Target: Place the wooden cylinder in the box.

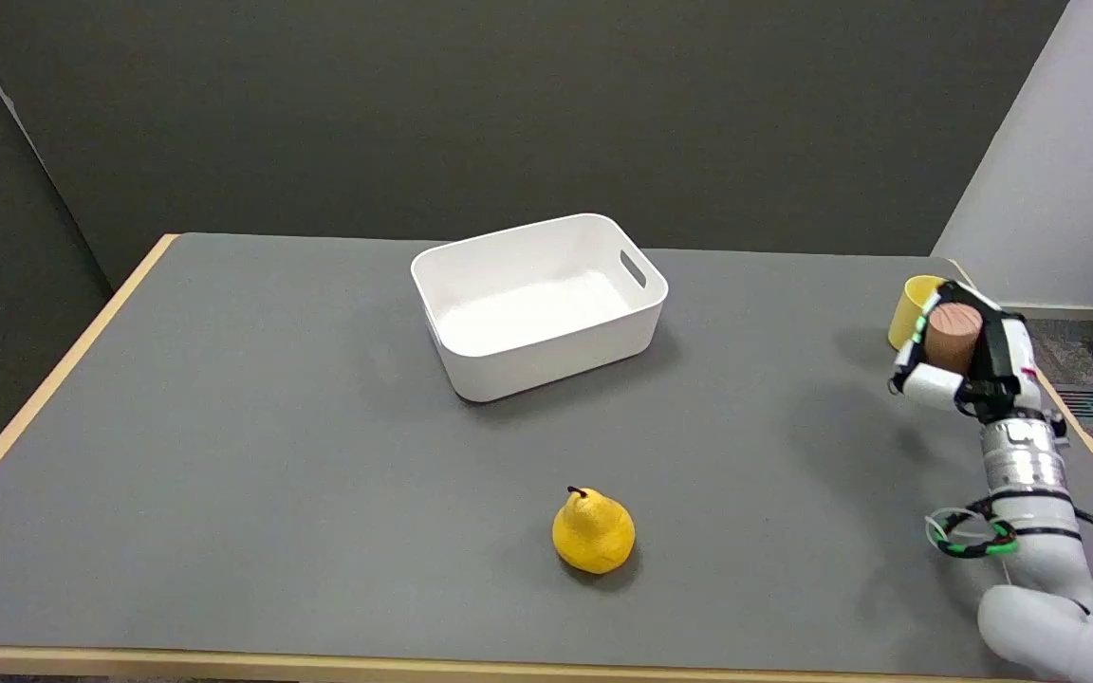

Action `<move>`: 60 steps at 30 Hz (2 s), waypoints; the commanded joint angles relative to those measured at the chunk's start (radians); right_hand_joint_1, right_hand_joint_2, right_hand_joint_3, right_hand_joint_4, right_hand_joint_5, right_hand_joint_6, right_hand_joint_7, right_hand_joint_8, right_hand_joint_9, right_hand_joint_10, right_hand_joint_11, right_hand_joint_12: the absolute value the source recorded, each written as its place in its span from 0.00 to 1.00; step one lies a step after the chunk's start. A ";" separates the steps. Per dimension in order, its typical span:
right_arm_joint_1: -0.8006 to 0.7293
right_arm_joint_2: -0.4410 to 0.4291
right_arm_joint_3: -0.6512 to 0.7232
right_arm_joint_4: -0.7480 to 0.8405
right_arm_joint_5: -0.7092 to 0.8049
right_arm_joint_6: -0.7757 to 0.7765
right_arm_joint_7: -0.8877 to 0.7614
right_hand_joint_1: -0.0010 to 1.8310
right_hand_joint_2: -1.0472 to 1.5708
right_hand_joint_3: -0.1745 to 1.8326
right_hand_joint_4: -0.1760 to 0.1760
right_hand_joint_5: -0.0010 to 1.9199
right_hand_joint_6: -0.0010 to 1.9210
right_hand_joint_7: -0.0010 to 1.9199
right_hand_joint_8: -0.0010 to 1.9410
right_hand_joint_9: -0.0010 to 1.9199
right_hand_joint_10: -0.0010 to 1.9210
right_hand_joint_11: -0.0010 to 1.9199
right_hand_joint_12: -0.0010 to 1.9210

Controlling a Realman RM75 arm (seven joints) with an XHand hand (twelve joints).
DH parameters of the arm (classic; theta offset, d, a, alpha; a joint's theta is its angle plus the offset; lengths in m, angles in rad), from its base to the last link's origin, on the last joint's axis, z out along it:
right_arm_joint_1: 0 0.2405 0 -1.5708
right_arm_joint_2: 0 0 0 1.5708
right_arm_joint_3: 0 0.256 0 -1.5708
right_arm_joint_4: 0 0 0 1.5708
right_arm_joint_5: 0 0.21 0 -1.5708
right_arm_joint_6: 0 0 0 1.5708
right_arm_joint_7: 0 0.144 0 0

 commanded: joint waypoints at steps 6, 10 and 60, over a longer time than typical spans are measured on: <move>0.211 0.090 0.099 0.351 -0.570 -0.453 -0.129 0.85 0.62 0.77 0.47 0.34 0.98 0.40 0.97 0.51 1.00 0.49 1.00; 0.415 0.105 -0.041 0.354 -0.641 -0.564 -0.126 0.85 0.62 0.79 0.48 0.35 0.97 0.42 0.96 0.51 1.00 0.50 1.00; 0.915 -0.310 -0.396 -0.112 -1.152 -0.754 0.065 0.72 0.78 0.49 0.40 0.29 0.88 0.29 0.99 0.43 1.00 0.18 1.00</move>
